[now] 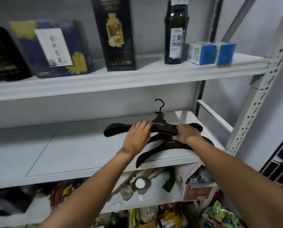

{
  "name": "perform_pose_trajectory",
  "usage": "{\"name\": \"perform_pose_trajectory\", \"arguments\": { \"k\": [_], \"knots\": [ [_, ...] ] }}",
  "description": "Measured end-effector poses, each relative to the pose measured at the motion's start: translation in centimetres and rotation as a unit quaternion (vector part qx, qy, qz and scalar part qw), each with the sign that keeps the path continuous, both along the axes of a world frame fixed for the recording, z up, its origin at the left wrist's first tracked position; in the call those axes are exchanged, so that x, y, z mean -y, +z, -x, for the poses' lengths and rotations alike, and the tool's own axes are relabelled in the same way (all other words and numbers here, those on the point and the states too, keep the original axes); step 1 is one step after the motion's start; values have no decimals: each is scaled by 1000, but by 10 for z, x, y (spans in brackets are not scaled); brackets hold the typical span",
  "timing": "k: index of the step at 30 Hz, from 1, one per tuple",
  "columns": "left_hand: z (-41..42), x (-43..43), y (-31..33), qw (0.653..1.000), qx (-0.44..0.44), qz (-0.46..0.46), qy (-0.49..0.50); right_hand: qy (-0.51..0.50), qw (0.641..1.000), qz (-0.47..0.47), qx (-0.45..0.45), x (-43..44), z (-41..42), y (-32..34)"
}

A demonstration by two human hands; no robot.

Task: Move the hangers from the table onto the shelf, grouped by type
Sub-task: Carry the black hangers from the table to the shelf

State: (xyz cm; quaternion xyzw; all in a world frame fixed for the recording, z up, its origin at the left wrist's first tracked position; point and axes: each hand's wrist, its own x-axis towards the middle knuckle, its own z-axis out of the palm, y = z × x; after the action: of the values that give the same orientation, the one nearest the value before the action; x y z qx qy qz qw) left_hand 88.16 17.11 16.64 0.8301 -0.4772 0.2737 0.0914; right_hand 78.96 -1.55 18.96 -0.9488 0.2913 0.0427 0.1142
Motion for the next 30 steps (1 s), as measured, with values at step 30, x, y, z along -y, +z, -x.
{"name": "perform_pose_trajectory", "arguments": {
  "k": [30],
  "knots": [
    [-228, -239, -47, 943, -211, -126, 225, 90, 995, -1, -41, -221, -254, -82]
  ]
}}
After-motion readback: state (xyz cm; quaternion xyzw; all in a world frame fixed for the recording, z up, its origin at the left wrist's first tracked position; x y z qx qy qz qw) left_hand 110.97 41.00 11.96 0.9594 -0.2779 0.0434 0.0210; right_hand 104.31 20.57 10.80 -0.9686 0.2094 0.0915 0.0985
